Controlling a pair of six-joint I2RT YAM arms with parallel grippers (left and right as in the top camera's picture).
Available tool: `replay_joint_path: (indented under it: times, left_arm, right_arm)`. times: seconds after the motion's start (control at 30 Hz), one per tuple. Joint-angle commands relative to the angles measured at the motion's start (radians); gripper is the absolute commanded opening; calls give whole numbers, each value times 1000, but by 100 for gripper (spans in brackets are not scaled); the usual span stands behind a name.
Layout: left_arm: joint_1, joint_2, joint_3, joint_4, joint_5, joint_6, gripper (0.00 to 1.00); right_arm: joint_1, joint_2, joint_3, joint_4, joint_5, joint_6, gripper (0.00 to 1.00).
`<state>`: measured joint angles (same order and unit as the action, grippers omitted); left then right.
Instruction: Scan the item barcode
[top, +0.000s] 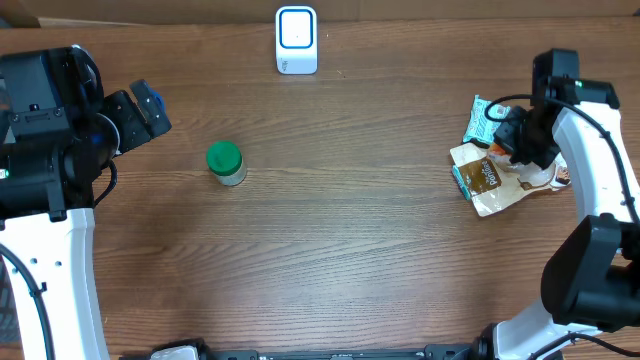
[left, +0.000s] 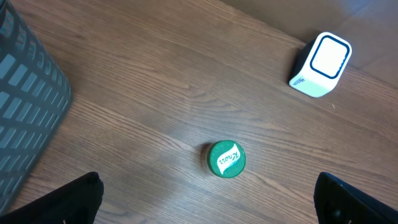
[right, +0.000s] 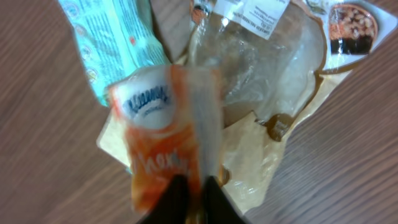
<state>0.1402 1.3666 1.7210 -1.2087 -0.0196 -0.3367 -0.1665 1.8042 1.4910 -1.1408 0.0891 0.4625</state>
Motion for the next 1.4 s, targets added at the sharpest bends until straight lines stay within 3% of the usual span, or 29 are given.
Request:
replay_joint_path:
  times: [0.0, 0.2, 0.4, 0.67, 0.8, 0.97, 1.37]
  left_arm:
    - [4, 3, 0, 1, -7, 8, 100]
    - [4, 3, 0, 1, -6, 8, 100]
    - [4, 3, 0, 1, -7, 8, 99]
    - [4, 3, 0, 1, -6, 8, 100]
    - [4, 3, 0, 1, -6, 8, 100]
    - [4, 3, 0, 1, -6, 8, 100]
    - [3, 3, 0, 19, -6, 3, 100]
  right_arm:
    - [-20, -6, -26, 14, -16, 12, 27]
    - [-19, -7, -11, 3, -48, 0, 38]
    - [32, -7, 110, -47, -321, -137, 40]
    - [241, -7, 154, 69, -413, -149, 55]
    - [383, -6, 152, 153, -412, -145, 69]
    - [478, -5, 152, 224, -349, -64, 69]
    - [599, 14, 152, 325, -355, -65, 71]
